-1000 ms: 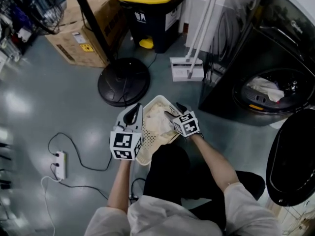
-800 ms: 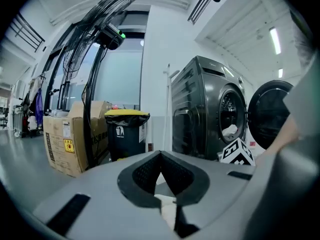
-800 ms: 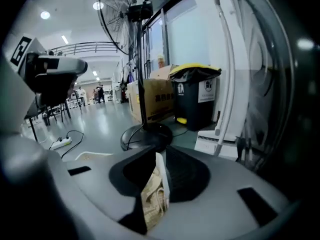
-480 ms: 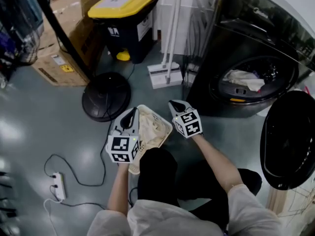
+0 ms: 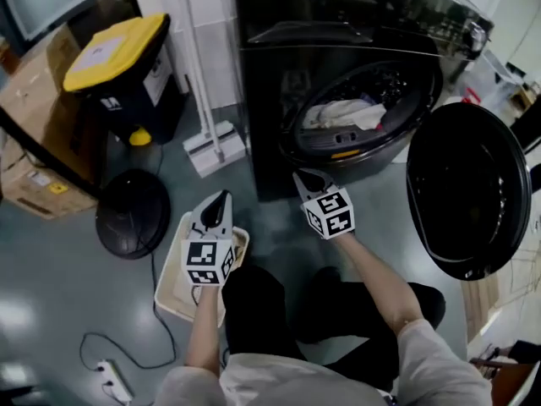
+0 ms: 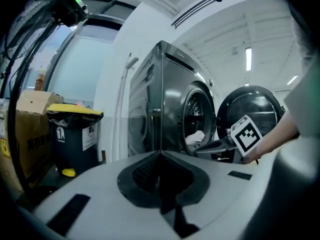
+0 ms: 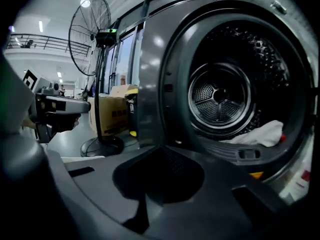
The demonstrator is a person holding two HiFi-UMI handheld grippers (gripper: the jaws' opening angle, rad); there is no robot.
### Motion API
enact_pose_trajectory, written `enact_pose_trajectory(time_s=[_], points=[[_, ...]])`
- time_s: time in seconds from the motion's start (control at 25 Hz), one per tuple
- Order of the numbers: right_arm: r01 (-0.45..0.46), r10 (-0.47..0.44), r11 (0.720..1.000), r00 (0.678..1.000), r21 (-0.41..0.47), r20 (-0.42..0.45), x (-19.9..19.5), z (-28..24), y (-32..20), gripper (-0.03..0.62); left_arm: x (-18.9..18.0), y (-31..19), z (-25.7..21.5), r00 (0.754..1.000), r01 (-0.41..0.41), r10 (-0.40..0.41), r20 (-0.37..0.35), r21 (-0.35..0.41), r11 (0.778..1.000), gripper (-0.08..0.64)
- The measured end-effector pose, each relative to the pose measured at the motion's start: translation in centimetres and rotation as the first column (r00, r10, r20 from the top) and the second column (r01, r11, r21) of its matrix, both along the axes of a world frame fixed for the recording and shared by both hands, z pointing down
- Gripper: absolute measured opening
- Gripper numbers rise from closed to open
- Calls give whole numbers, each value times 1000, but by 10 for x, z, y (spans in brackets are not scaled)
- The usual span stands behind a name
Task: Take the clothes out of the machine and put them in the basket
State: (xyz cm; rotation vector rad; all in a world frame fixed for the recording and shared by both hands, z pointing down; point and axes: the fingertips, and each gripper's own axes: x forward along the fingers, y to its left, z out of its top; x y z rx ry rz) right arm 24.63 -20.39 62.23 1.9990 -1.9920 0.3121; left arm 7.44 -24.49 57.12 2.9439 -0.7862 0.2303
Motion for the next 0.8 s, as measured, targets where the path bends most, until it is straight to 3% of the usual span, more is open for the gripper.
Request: enact_pose_trajectory(time_s=[0.28,0.68,0.76,0.8], points=[[-212,211,977,977,-11,-38,106,-14,53,26,62,18,-1,994,-105,105,-13,-4,994,18],[-365,365,931,929,10,-53,197,-34,64,38,86,32,5,991,-137,137,-8,-8,991,18],[-375,375,927,926,10,-48,210,-33,59,198,85,30,5,991,-131,131,0,-8,991,18],[-385,385,923,922,10,-48,218,-32,57,239,85,28,6,992,-127,127,3,-8,992,18]])
